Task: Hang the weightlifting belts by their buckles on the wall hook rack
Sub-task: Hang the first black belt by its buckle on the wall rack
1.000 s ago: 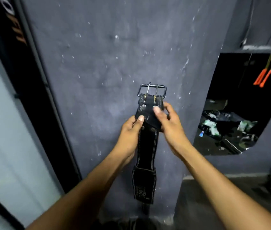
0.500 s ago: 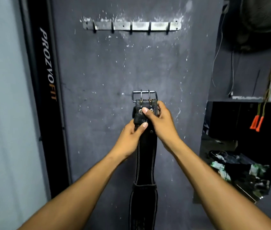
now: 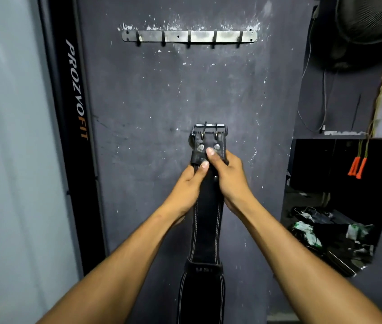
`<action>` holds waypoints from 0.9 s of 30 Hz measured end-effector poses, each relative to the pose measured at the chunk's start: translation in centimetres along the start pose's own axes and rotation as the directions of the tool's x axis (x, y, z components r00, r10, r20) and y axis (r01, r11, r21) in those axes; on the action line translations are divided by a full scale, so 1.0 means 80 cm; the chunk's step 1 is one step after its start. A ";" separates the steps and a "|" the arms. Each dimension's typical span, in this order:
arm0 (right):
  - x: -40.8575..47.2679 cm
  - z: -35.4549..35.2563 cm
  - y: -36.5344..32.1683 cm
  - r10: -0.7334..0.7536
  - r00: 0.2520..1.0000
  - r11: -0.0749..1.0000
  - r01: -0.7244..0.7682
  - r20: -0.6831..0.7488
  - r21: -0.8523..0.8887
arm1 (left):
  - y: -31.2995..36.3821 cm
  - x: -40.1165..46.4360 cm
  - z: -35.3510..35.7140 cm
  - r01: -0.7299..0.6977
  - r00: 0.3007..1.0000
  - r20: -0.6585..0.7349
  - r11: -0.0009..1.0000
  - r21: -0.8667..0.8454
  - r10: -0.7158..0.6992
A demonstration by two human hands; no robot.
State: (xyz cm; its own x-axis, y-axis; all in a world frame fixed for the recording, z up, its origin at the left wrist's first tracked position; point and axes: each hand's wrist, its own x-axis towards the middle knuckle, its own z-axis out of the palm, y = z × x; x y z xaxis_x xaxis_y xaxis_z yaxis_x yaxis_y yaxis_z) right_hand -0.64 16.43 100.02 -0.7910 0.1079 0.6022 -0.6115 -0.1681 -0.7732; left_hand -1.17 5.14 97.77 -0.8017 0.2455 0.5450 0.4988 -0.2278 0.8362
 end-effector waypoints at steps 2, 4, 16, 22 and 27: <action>0.003 0.010 -0.011 -0.046 0.999 0.998 0.047 -0.018 0.034 | -0.001 -0.015 -0.006 0.002 1.000 -0.002 1.000 -0.019 -0.003; 0.012 0.020 -0.028 -0.064 0.998 0.994 0.065 -0.017 0.086 | -0.014 -0.038 -0.013 0.084 0.995 0.053 0.996 0.040 -0.086; 0.076 0.029 -0.077 -0.002 0.999 0.974 -0.009 0.048 0.226 | -0.080 -0.093 -0.048 0.283 0.947 0.104 0.944 0.171 -0.303; 0.108 0.017 -0.081 0.004 0.999 0.971 -0.013 0.038 0.238 | -0.131 -0.102 -0.046 0.373 0.928 -0.032 0.923 0.090 -0.372; 0.127 0.009 -0.095 -0.012 0.998 0.971 -0.004 0.066 0.241 | -0.198 -0.132 -0.056 0.464 0.876 0.048 0.865 0.190 -0.480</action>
State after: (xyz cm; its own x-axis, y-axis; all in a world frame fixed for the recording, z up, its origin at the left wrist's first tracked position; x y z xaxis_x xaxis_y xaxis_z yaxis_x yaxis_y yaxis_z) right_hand -4.04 18.07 112.14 -0.7808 0.0454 0.6232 -0.5859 -0.3997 -0.7050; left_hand -2.04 1.90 78.51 -0.9260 0.3693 0.0789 0.1225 0.0961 0.9878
